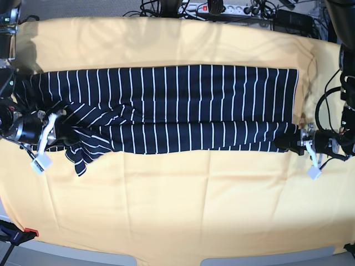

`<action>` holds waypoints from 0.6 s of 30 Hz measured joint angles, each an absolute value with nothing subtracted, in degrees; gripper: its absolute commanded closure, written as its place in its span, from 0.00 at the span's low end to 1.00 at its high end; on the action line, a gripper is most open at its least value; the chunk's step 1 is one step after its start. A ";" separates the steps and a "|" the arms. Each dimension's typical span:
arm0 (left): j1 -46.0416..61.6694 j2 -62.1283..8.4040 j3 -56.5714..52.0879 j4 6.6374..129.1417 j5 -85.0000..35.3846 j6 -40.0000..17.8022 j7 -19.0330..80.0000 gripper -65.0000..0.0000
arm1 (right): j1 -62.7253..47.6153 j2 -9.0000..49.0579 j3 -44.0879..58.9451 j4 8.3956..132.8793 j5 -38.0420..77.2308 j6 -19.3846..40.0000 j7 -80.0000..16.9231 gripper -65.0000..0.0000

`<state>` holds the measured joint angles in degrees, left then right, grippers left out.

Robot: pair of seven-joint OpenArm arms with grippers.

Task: Fold the T-shirt properly
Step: 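Regrasp the collar end with the right gripper and tuck it inward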

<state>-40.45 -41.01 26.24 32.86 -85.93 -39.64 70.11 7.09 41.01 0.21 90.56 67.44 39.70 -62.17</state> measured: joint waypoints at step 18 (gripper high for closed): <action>-40.47 -41.95 24.99 32.80 -85.23 -39.53 70.39 0.54 | -8.58 44.75 0.16 112.20 68.27 39.72 -76.27 1.00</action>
